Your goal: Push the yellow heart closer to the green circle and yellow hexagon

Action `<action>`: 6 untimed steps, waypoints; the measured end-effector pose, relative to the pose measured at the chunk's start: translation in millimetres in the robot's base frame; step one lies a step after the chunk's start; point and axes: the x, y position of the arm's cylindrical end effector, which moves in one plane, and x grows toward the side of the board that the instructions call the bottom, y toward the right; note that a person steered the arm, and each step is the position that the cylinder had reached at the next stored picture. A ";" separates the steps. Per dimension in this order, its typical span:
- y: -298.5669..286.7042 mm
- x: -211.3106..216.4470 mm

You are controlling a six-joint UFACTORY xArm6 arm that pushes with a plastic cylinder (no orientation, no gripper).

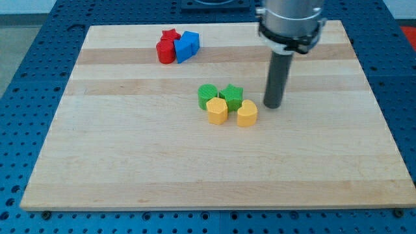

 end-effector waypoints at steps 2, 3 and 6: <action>8.2 44.0; -19.4 45.2; -61.8 44.4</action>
